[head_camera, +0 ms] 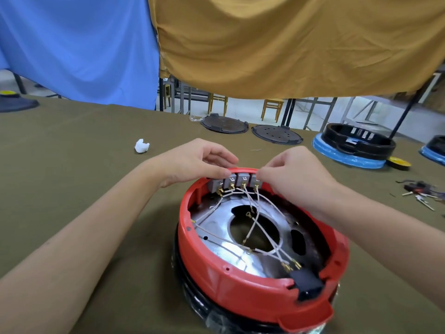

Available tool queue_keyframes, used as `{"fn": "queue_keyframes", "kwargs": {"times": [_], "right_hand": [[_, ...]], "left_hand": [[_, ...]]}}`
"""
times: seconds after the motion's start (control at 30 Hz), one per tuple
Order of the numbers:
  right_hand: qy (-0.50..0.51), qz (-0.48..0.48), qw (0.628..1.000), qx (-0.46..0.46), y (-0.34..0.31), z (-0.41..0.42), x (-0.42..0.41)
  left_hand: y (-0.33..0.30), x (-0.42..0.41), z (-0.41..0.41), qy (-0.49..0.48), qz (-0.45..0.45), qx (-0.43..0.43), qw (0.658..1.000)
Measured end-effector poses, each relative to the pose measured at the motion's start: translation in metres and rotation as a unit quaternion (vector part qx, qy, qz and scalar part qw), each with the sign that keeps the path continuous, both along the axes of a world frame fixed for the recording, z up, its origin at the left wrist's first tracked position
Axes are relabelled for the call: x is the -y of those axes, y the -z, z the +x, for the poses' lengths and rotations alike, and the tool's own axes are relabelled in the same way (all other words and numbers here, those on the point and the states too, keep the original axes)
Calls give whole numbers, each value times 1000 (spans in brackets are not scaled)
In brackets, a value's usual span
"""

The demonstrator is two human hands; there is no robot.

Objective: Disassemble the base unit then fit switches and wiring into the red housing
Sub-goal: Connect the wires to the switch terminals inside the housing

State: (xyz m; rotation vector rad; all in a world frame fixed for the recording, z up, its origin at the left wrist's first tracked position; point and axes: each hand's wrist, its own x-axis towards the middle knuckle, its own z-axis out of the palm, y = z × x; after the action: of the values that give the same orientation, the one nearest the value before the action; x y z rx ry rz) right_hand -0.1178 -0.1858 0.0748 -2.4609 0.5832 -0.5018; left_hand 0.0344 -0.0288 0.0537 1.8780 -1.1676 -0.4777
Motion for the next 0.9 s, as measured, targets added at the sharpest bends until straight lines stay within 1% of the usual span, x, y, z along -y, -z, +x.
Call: {"fn": "queue_keyframes", "kwargs": {"times": [0.1,0.2,0.27,0.33,0.43,0.5,0.6,0.67,0.73,0.83,0.87,0.9], "right_hand": [[8,111,993,40,-2,-2,15],[-6,162,985,55,5,-2,22],[-14,201,976,81,7,-1,29],[-10,250,960,127,4,4,43],[40,268,944,187,1,12,76],[73,255,946,186,9,19,98],[94,212,964,130,37,30,123],[112,146,979,93,54,40,134],[128,51,990,39,66,50,145],[104,-50,991,-71,76,59,159],[98,-70,989,-83,79,61,163],[93,-78,990,-74,81,62,165]], "left_hand": [[-4,-4,0,0,29,4,1000],[-5,-6,-1,6,58,-18,998],[-5,-5,-1,-3,48,-11,999],[-4,-3,1,-18,24,1,1000],[2,0,6,-48,-21,9,999],[7,4,8,-60,-41,14,997],[12,8,6,-58,-56,2,997],[15,10,4,-48,-54,-21,997],[17,10,4,-44,-60,-51,996],[20,12,5,-31,-68,-96,993],[21,12,5,-27,-69,-101,992],[22,13,5,-25,-68,-104,992]]}}
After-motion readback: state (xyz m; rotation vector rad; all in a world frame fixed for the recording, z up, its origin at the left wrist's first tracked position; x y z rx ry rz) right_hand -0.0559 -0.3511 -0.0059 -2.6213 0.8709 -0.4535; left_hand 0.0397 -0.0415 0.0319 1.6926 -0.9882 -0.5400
